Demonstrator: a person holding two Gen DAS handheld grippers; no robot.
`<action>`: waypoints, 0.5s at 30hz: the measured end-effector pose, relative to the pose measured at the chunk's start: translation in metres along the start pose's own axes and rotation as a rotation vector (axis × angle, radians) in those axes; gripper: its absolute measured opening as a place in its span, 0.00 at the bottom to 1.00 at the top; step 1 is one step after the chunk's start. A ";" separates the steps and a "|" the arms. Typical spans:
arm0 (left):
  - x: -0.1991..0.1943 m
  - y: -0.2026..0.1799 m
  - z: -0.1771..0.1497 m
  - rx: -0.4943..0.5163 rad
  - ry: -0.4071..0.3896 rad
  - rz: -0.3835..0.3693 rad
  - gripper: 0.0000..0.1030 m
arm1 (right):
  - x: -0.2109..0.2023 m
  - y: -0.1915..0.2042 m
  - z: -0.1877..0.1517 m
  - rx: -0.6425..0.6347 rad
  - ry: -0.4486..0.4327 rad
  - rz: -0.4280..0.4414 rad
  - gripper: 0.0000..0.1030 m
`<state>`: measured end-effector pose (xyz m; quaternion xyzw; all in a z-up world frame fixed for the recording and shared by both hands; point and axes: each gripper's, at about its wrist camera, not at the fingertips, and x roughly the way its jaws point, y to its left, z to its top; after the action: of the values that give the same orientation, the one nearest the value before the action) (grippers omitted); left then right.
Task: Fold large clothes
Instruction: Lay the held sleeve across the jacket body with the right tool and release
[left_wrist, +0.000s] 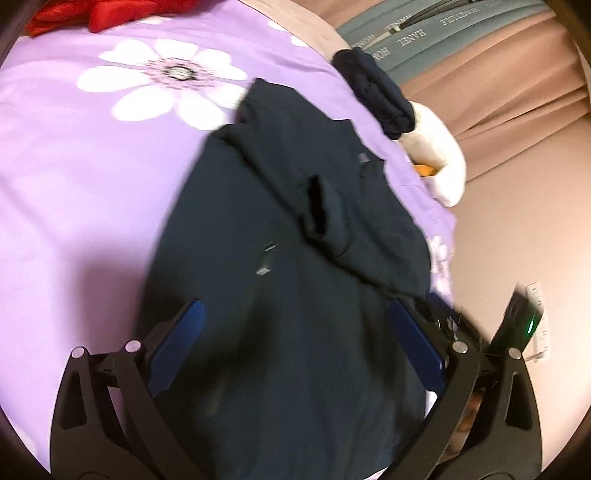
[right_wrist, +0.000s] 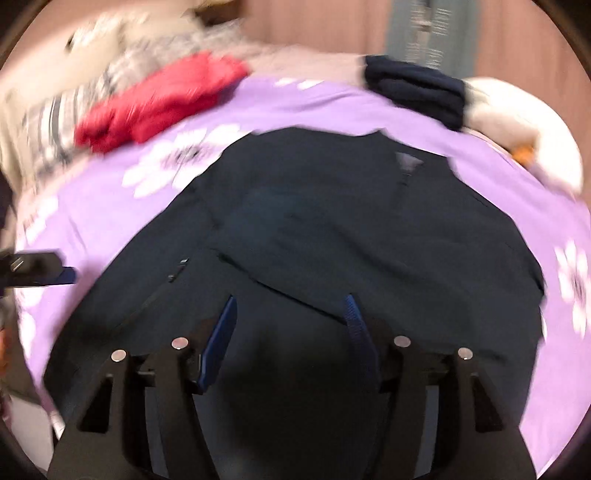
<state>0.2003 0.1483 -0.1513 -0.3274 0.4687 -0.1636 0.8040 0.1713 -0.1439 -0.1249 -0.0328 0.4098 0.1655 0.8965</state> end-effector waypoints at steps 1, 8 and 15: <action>0.008 -0.005 0.007 -0.003 0.006 -0.020 0.97 | -0.009 -0.017 -0.008 0.042 -0.006 -0.014 0.60; 0.088 -0.027 0.065 -0.129 0.115 -0.179 0.84 | -0.050 -0.092 -0.064 0.249 -0.017 -0.113 0.60; 0.155 -0.021 0.091 -0.234 0.208 -0.141 0.40 | -0.053 -0.114 -0.094 0.333 -0.012 -0.129 0.60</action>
<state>0.3575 0.0783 -0.2053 -0.4320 0.5411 -0.1970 0.6941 0.1077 -0.2843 -0.1561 0.0911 0.4233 0.0377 0.9006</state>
